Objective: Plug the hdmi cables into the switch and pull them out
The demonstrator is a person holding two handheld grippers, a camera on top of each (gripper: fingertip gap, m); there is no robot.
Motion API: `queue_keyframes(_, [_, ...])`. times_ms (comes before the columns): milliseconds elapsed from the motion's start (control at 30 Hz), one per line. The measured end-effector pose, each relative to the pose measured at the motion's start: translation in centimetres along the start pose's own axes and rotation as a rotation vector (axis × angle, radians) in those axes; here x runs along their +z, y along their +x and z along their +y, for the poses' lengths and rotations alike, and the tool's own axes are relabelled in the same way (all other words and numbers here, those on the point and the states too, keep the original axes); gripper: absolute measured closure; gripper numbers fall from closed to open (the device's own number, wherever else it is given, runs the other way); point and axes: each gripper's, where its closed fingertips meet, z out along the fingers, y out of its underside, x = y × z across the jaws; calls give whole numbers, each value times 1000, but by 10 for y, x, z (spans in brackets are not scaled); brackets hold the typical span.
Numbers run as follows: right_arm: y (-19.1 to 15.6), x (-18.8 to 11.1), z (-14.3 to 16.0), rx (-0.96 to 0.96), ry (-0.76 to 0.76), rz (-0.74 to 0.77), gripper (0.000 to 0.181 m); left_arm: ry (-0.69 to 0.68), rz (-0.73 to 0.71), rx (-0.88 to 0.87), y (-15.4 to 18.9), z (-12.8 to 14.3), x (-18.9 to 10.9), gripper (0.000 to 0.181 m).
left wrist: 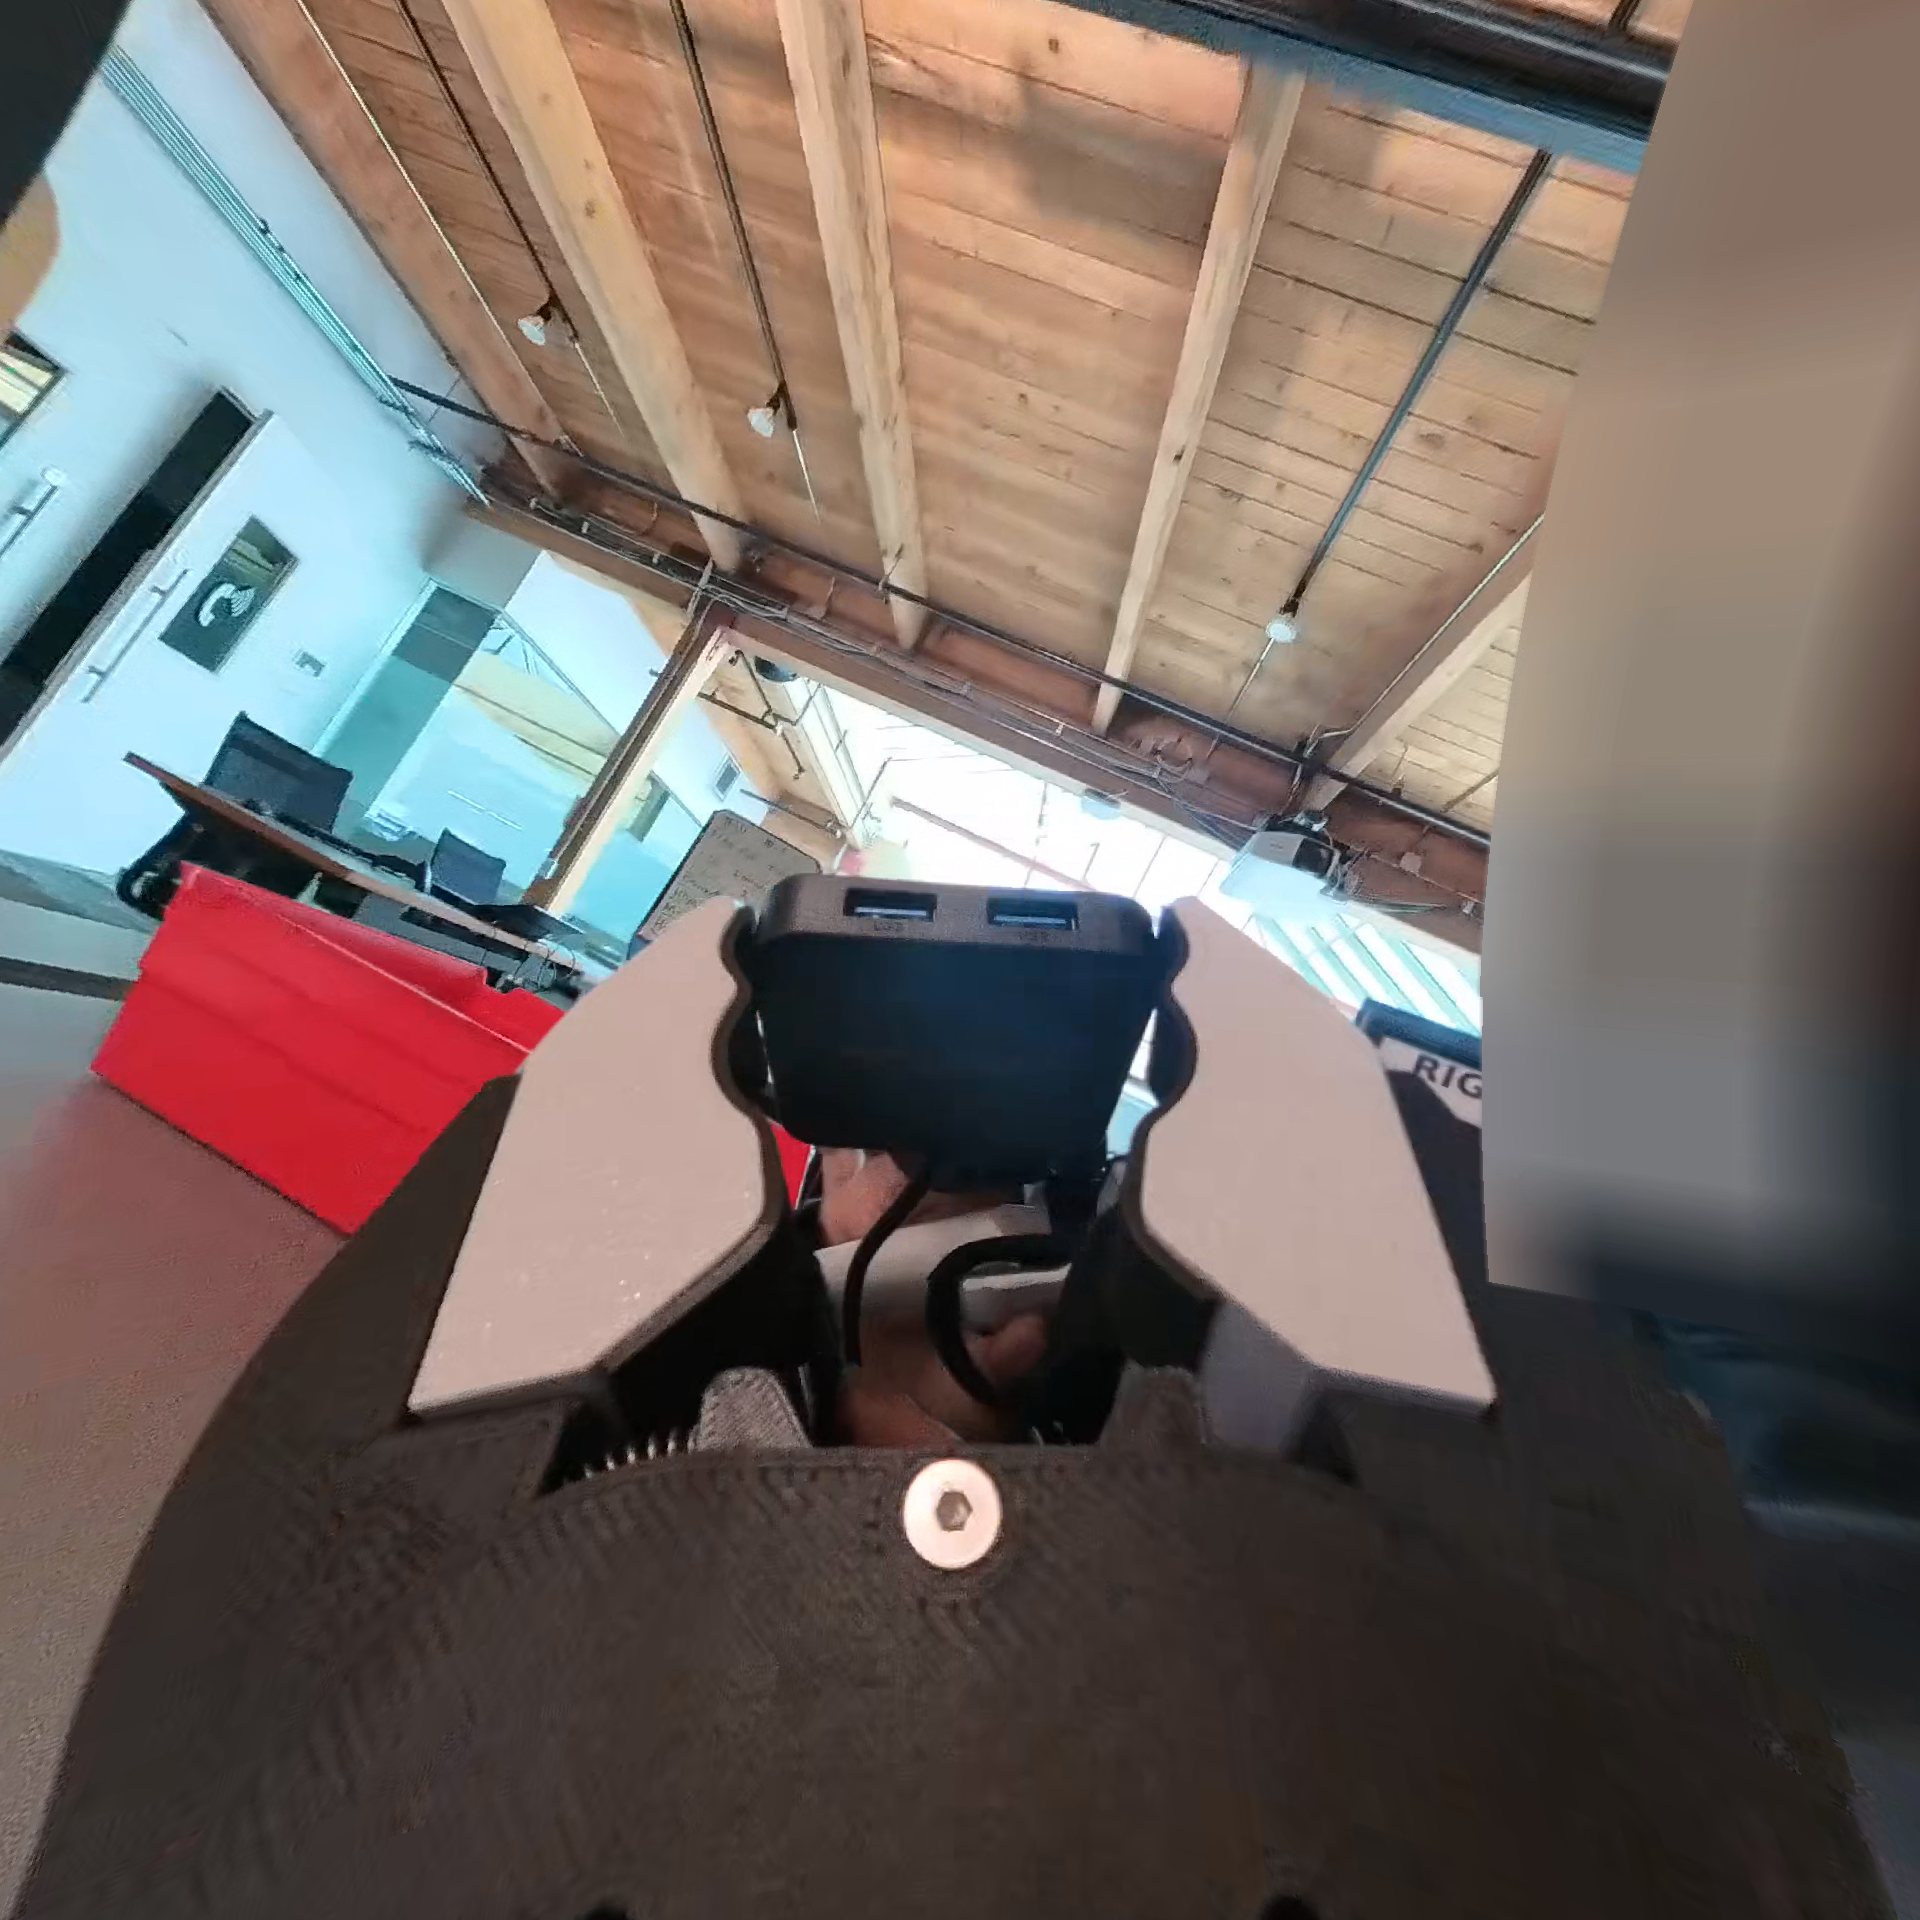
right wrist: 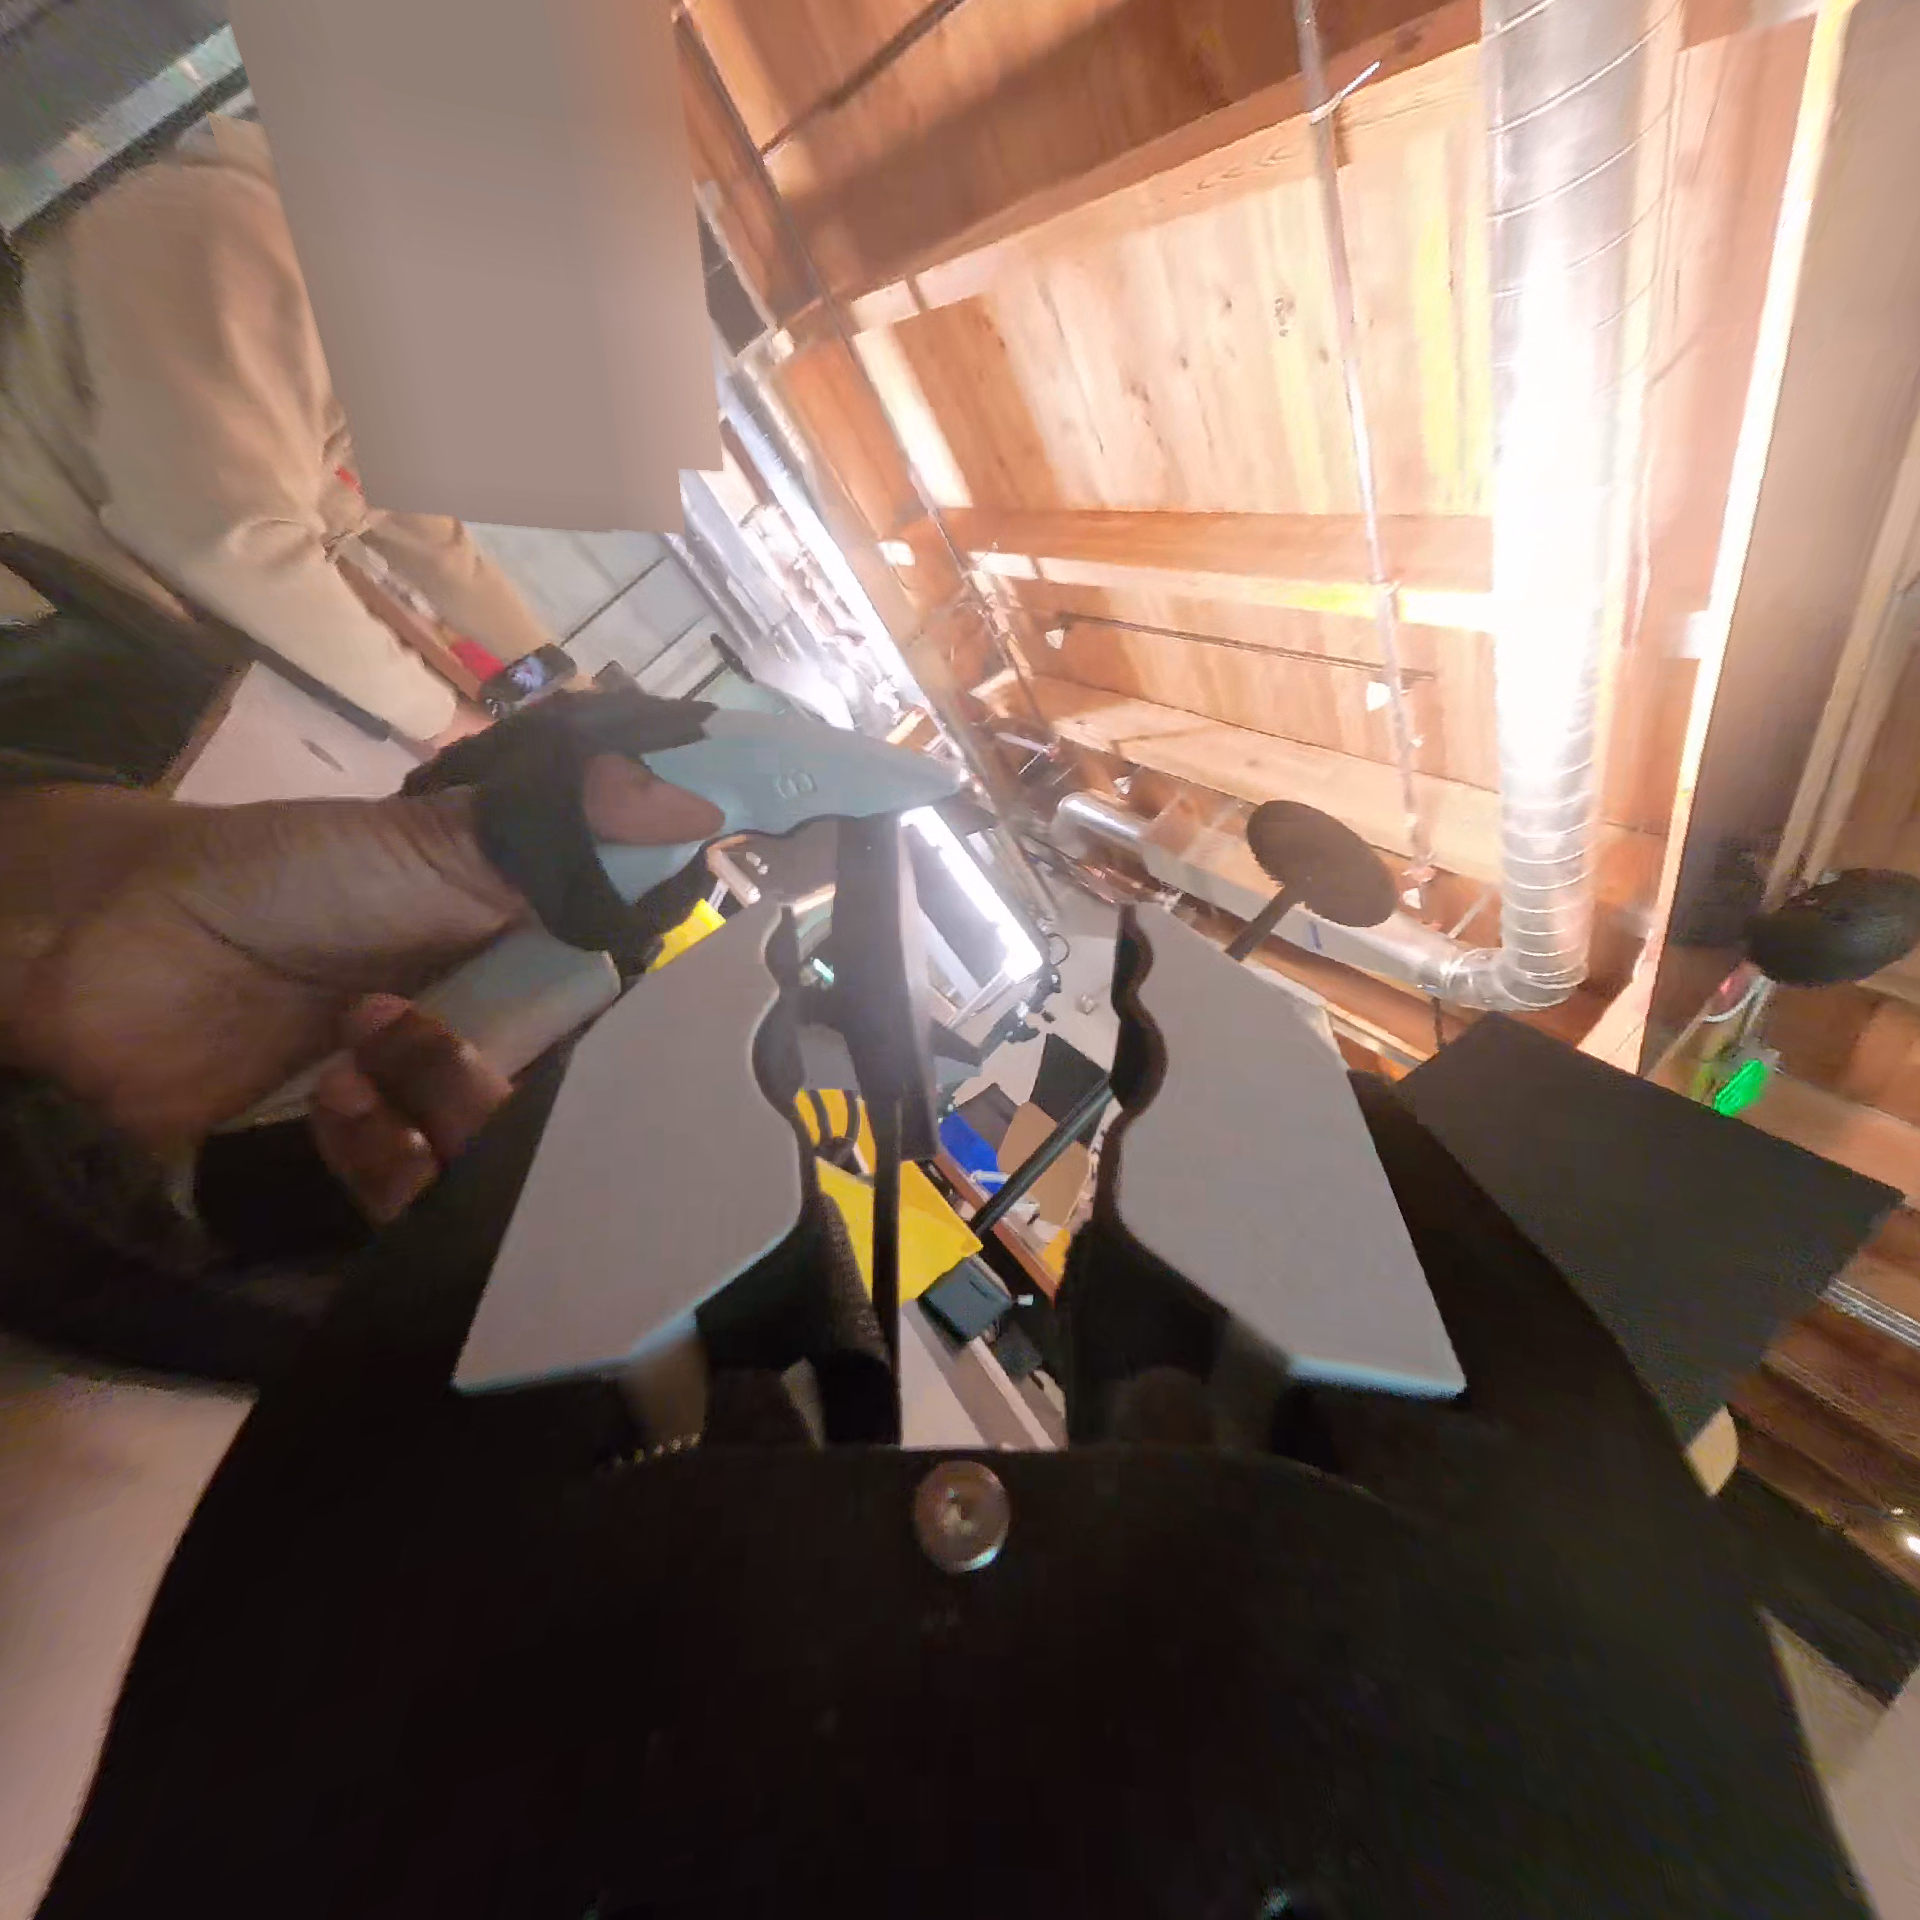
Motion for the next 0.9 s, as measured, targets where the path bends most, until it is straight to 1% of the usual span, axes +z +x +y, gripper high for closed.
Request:
queue_keyframes(67, [-12,4,11,-62,-75,-52,128,-8,-9,21,1,2,0,110])
queue_keyframes(100, [-17,6,18,-110,-119,-69,139,-13,-12,31,2,3,1,110])
queue_keyframes(133, [-17,7,25,-166,-163,-56,160,-22,-13,36,2,5,1,110])
queue_keyframes(167, [-13,7,28,-217,-191,-28,166,-32,-16,38,2,6,1,110])
queue_keyframes(200, [-13,6,28,-224,-203,-38,166,-43,-13,37,2,7,1,110])
queue_keyframes(267, [-13,5,28,-114,-214,-73,167,-91,-5,39,2,9,2,110])
queue_keyframes(300, [-13,4,31,-82,-230,-103,167,-125,-15,70,0,10,2,110])
queue_keyframes(367, [-17,2,39,31,-279,-197,167,-209,-23,219,1,10,0,108])
queue_keyframes(433, [-31,-8,43,219,-343,-385,167,-346,-19,439,5,9,-7,105])
queue_keyframes(500, [-49,-26,43,394,-417,-612,167,-552,-19,650,8,17,-21,106])
queue_keyframes(533, [-54,-34,42,454,-440,-696,167,-655,-19,732,8,23,-29,106])
queue_keyframes(600, [-63,-45,40,539,-454,-812,167,-830,7,843,9,42,-43,113])
queue_keyframes(667, [-71,-52,39,581,-485,-897,167,-954,38,897,11,62,-51,122])
queue_keyframes(700, [-75,-55,39,577,-504,-939,167,-1001,47,920,9,70,-53,134])
queue_keyframes(767, [-76,-58,49,514,-578,-970,167,-1052,76,920,10,82,-53,166])
queue_keyframes(800, [-73,-58,54,467,-593,-958,167,-1046,43,916,6,82,-50,167])
queue_keyframes(833, [-65,-53,60,413,-592,-905,166,-1019,2,922,1,79,-46,168])
queue_keyframes(867, [-53,-43,63,363,-567,-816,147,-959,-41,913,-4,71,-41,168])
queue_keyframes(900, [-38,-34,63,305,-520,-731,120,-870,-89,866,-8,60,-35,168])
